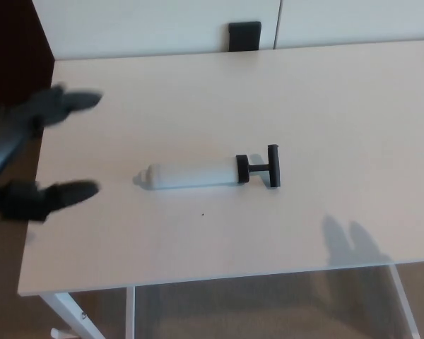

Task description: The robot walks towards a desk on which an air pump is kept in the middle. It lifts it up and holds it with its left hand and uses its right hand to compress it by pushing its handle inwards.

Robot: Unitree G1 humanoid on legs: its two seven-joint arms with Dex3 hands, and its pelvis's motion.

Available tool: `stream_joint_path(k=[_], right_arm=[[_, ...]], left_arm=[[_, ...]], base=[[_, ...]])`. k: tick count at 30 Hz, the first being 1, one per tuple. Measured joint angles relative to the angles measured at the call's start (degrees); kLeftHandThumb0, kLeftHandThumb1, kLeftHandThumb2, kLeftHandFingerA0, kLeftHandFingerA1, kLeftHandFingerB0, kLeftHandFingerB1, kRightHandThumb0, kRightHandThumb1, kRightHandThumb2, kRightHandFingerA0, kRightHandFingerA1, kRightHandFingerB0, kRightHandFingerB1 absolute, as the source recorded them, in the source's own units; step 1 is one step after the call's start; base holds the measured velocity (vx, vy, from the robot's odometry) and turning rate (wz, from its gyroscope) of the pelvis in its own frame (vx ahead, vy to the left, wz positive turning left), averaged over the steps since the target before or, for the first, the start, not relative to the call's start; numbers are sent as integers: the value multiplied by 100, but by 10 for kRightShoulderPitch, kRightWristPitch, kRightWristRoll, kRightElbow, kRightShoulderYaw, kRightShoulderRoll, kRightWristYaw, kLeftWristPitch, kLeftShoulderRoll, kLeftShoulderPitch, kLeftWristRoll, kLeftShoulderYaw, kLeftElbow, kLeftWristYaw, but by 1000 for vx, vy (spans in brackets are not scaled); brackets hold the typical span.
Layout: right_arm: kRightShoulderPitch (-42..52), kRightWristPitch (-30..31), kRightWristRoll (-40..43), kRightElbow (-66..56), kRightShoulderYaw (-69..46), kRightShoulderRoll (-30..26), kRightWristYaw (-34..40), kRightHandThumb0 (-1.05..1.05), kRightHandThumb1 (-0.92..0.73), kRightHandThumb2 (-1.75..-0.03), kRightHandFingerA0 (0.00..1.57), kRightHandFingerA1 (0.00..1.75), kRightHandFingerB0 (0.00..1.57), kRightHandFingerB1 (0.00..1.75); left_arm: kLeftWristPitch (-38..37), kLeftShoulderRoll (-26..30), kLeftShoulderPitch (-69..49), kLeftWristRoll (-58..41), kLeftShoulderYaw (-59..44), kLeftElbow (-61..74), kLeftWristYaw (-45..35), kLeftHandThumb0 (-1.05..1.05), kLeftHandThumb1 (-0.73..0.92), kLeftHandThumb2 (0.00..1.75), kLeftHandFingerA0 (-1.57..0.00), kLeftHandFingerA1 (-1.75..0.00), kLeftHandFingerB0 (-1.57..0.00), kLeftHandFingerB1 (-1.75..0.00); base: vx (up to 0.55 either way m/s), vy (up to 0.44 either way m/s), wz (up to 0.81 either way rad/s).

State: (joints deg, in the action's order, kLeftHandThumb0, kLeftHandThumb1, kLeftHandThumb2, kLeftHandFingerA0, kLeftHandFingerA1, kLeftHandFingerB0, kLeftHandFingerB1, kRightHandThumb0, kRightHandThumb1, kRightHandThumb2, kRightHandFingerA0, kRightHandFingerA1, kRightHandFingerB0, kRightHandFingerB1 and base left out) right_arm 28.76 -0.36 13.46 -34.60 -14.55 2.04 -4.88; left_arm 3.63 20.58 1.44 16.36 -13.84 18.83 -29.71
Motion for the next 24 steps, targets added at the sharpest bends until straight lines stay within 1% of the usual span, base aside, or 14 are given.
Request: stream_joint_path(k=[1,6,7,8,10,11,13,17,18,20,21,22,23,24], right_arm=[[9,-1,3,0,-2,0,-2,-89,-72,-116,0,39,1,18],[41,-9,10,0,-11,0,-12,-91,-75,-113,6,39,6,16],[53,-12,13,0,-15,0,-16,-91,-75,-112,6,37,6,16],[63,-15,16,0,-17,0,-19,-91,-75,-112,6,37,6,16],[79,-19,21,0,-21,0,-25,-87,-73,-110,6,46,4,21],[89,-23,24,1,-24,0,-29,-87,-73,-110,11,50,0,23],[102,-27,28,3,-27,0,-35,-86,-71,-104,9,47,3,26],[126,-38,34,7,-36,0,-49,-84,-72,-106,12,48,2,27],[134,-43,37,8,-39,0,-53,-81,-72,-104,14,49,4,31],[139,-45,38,9,-41,0,-56,-81,-72,-104,14,49,4,31],[151,-53,42,14,-46,0,-64,-82,-74,-106,13,50,3,31],[156,-56,44,17,-47,0,-68,-82,-74,-106,13,50,3,31],[160,-60,46,20,-49,0,-71,-81,-75,-106,15,50,3,34],[164,-64,47,25,-51,0,-74,-81,-75,-106,15,50,3,34]], left_arm=[[0,2,-19,-12,-15,-1,-9,-60,51,57,-65,-46,-59,-40],[0,18,-82,-49,-66,-19,-43,-68,46,61,-69,-48,-59,-41],[0,26,-103,-62,-83,-30,-56,-74,47,62,-74,-48,-64,-42],[0,31,-118,-72,-95,-39,-65,-74,47,62,-74,-48,-64,-42],[0,42,-145,-90,-114,-57,-83,-67,49,56,-70,-46,-64,-40],[0,47,-160,-101,-124,-69,-94,-74,41,84,-70,-60,-56,-48],[0,54,-182,-116,-137,-86,-109,-72,41,83,-67,-60,-59,-50],[0,68,-221,-147,-160,-120,-143,-75,43,85,-65,-60,-61,-51],[0,72,-234,-157,-166,-131,-155,-67,42,85,-64,-62,-62,-54],[0,75,-242,-164,-170,-139,-162,-67,42,85,-64,-62,-62,-54],[0,84,-261,-181,-178,-162,-182,-70,56,58,-75,-51,-73,-42],[0,88,-268,-189,-181,-173,-190,-70,56,58,-75,-51,-73,-42],[0,91,-274,-197,-183,-184,-198,-66,44,87,-69,-62,-56,-52],[0,95,-280,-203,-185,-196,-206,-66,44,87,-69,-62,-56,-52]], base=[[0,0,0],[0,0,0],[0,0,0],[0,0,0],[0,0,0],[0,0,0],[0,0,0],[0,0,0],[0,0,0],[0,0,0],[0,0,0],[0,0,0],[0,0,0],[0,0,0]])
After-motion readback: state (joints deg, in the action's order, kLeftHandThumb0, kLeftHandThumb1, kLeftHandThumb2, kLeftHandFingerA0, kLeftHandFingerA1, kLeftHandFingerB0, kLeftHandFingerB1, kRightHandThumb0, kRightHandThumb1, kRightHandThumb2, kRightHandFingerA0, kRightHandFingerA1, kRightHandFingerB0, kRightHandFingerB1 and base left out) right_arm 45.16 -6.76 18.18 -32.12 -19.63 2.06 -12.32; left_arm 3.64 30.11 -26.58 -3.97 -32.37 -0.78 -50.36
